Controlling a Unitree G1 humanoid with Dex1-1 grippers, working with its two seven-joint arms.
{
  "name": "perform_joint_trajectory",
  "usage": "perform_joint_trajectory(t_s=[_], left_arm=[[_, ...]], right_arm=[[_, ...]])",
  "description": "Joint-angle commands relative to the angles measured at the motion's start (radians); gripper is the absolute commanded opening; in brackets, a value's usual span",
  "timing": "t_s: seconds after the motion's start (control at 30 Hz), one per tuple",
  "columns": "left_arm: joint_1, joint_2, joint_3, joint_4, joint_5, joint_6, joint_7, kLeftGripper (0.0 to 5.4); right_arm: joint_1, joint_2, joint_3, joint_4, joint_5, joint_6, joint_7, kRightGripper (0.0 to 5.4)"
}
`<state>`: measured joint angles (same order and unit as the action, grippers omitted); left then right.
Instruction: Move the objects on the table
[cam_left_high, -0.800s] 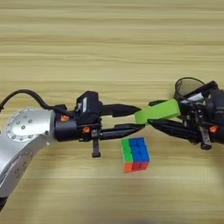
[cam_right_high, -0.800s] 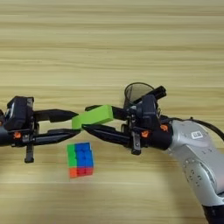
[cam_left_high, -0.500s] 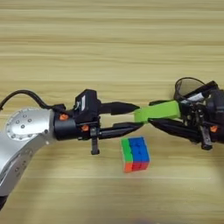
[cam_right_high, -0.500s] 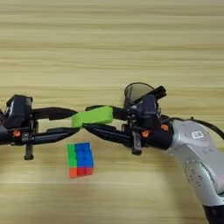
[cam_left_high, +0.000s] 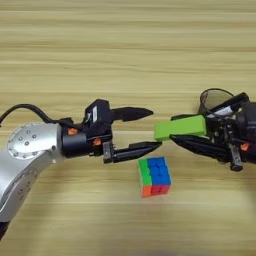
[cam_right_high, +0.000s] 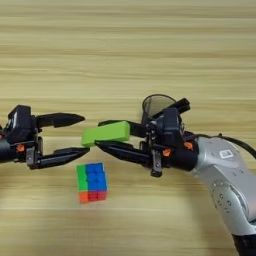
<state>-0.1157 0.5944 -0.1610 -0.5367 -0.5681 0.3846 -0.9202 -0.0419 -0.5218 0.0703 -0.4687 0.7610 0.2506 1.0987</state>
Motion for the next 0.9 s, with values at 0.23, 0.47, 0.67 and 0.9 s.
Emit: perform_joint_trajectory(t_s=[0.23, 0.47, 0.67, 0.9], left_arm=[[-0.02, -0.029, 0.05, 0.058, 0.052, -0.029, 0.073, 4.21], [-0.053, -0.076, 0.066, 0.163, 0.142, -0.072, 0.173, 4.91], [-0.089, -0.121, 0.1, 0.271, 0.211, -0.099, 0.274, 5.4], [-0.104, -0.17, 0.116, 0.353, 0.269, -0.15, 0.348, 5.4]], right_arm=[[-0.006, -0.005, -0.025, 0.015, -0.017, -0.02, 0.005, 1.44], [-0.001, -0.003, -0.041, 0.061, -0.065, -0.046, -0.013, 1.44], [0.003, 0.012, -0.055, 0.127, -0.15, -0.092, -0.069, 1.44], [0.027, 0.027, -0.045, 0.191, -0.265, -0.136, -0.153, 1.44]])
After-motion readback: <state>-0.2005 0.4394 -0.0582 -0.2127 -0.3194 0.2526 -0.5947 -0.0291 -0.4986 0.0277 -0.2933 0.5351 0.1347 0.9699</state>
